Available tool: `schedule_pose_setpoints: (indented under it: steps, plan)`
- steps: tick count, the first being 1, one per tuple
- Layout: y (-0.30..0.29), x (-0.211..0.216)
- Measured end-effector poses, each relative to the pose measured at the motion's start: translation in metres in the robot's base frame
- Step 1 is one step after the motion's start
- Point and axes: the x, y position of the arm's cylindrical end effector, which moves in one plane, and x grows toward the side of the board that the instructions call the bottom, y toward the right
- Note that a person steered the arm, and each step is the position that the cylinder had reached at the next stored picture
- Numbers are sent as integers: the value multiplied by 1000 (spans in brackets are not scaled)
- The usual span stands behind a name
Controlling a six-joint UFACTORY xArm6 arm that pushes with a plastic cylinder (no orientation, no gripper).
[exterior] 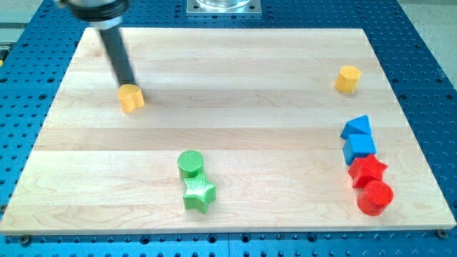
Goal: Slide the heart to the left center
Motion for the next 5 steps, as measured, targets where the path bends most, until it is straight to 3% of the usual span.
schedule_pose_setpoints:
  steps: [1,2,4,5]
  plan:
    - [46,-3]
    - [7,47]
    - [-85,47]
    - [16,22]
